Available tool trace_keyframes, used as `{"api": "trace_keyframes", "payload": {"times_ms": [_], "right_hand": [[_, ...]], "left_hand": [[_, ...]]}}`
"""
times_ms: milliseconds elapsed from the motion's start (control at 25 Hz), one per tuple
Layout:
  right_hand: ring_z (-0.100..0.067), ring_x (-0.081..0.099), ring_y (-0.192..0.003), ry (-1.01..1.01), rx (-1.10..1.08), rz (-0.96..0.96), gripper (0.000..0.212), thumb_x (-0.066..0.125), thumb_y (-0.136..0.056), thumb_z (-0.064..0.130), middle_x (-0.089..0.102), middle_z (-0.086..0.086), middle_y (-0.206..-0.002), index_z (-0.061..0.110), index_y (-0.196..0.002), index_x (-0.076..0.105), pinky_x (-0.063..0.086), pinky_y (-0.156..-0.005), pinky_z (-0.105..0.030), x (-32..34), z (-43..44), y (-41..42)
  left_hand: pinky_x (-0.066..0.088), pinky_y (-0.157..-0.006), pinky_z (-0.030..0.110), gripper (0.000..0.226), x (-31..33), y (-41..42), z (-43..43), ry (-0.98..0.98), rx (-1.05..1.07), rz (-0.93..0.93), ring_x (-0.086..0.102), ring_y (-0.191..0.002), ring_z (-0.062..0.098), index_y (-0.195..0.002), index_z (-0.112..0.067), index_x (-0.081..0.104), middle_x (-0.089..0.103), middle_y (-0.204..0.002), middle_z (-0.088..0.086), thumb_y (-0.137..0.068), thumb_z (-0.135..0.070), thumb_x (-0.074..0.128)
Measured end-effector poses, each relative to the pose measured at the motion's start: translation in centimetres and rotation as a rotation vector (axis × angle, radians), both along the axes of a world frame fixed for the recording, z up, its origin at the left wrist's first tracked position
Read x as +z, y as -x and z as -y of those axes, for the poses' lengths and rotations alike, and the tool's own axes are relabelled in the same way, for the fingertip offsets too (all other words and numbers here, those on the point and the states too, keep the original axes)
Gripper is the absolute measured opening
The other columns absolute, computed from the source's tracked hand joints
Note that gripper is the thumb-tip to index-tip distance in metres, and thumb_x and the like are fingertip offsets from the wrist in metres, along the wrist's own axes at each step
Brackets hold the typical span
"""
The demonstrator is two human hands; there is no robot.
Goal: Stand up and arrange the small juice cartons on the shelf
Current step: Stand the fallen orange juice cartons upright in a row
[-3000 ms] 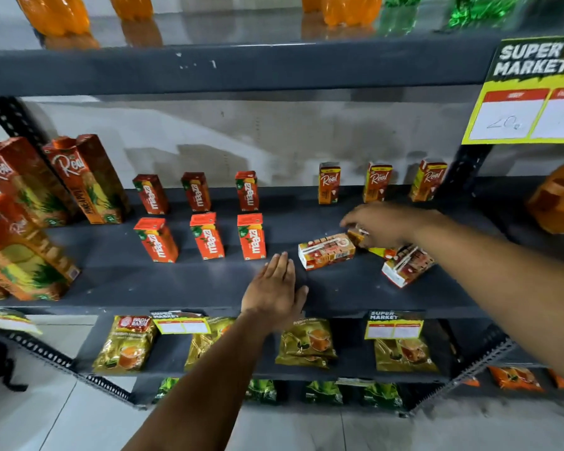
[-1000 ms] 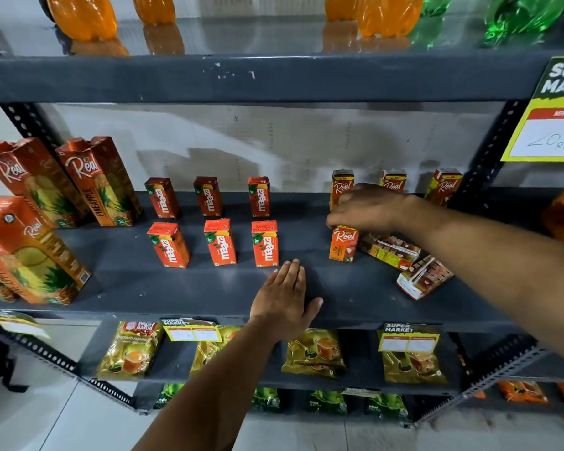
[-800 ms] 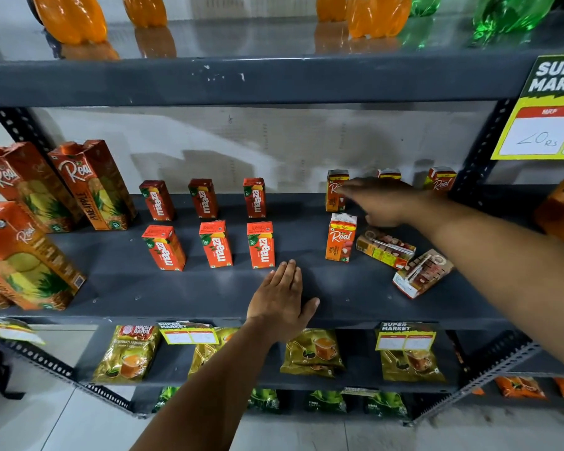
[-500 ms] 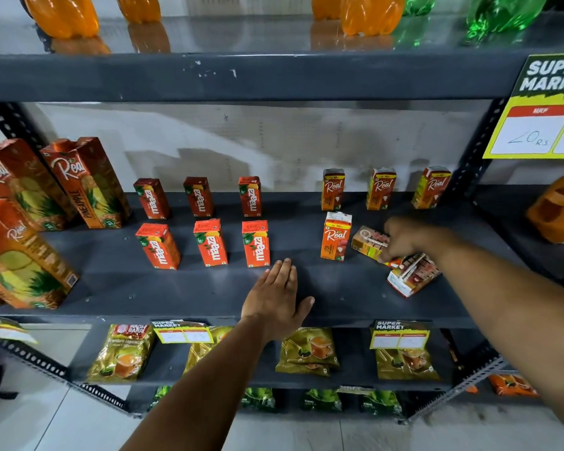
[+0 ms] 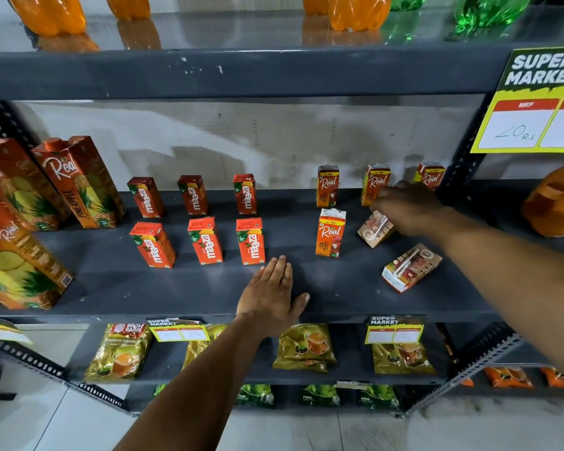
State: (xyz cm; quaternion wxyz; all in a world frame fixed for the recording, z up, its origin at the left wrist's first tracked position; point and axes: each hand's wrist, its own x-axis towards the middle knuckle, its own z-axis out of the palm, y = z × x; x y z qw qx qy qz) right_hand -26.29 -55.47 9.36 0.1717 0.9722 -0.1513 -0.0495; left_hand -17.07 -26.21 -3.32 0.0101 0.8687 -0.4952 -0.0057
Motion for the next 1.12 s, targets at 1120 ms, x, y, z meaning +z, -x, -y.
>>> {"api": "trace_keyframes", "payload": {"times_ms": [1120], "right_hand": [[-0.035,0.058,-0.108,-0.033,-0.196,0.032,0.084,0.045,-0.076,0.079,0.06,-0.017,-0.122,0.016,-0.132,0.042,0.047,-0.084,-0.041,3.0,-1.8,1.0]], "left_hand": [[-0.008,-0.113,0.033,0.088,-0.5,-0.1,0.0,0.019,0.009,0.0,-0.005,-0.147,0.023,-0.15,-0.009,0.002,-0.003,-0.162,0.008,-0.085,-0.069,-0.004]]}}
